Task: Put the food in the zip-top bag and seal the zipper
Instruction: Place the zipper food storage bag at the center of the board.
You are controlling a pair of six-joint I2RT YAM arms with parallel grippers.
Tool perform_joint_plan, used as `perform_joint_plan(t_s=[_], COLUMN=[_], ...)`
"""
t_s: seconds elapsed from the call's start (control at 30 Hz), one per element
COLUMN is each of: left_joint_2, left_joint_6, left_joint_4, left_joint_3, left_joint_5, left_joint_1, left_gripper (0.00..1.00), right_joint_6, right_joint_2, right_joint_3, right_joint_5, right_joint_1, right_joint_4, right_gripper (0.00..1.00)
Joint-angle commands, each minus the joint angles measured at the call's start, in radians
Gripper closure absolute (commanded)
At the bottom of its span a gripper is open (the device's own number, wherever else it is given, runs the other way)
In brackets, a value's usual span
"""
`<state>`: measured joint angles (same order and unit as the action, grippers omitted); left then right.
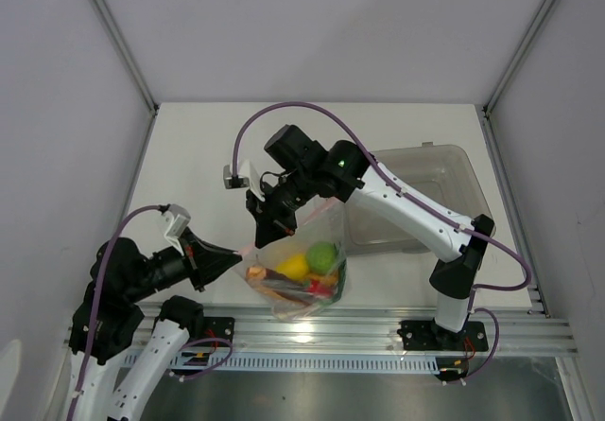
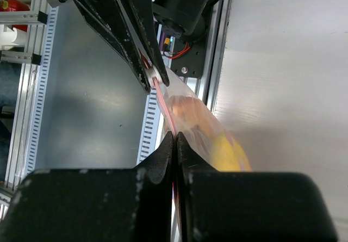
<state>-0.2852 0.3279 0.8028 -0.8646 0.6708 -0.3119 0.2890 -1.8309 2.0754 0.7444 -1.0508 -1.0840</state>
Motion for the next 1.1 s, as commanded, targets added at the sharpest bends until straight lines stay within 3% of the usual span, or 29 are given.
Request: perform_joint_plan(t_s=[0.0, 0.8, 0.87, 0.93, 0.97, 1.0, 1.07], left_joint_2=[0.023, 0.043, 0.041, 0.041, 0.041, 0.044, 0.044], left_joint_6=[-0.024, -0.036, -0.033, -0.026, -0.024, -0.024, -0.026], left_joint_4=[0.050, 0.128, 0.115, 0.102, 0.096, 0.090, 0.084], left_joint_3=[-0.051, -0.083, -0.083, -0.085, -0.088, -0.088, -0.099], left_joint_5=[-0.059, -0.188, -0.169, -0.166, -0.166, -0.165, -0.162], left_joint_1=[-0.003, -0.003, -0.003, -0.003, -0.003, -0.003, -0.003], left_gripper=[0.99, 0.98, 0.91, 0.52, 0.52, 0.36, 0.27], right_joint_6=[-0.002, -0.016, -0.017, -0.017, -0.017, -0.017, -0.017], right_joint_2=[0.041, 0.055, 0.053, 0.044, 0.041, 0.035, 0.030], right_joint_3=[-0.003, -0.028, -0.026, -0.020, -0.018, -0.014, -0.012], right_joint_5=[-0.042, -0.040, -0.031, -0.028, -0.027, -0.022, -0.019], right_joint_1=[0.012, 0.025, 0.023, 0.021, 0.020, 0.020, 0.020], right_joint_4=[-0.008, 0.009, 0.012, 0.010, 0.009, 0.012, 0.015], right_gripper=[1.00, 1.00, 1.00, 1.00, 1.00, 1.00, 1.00])
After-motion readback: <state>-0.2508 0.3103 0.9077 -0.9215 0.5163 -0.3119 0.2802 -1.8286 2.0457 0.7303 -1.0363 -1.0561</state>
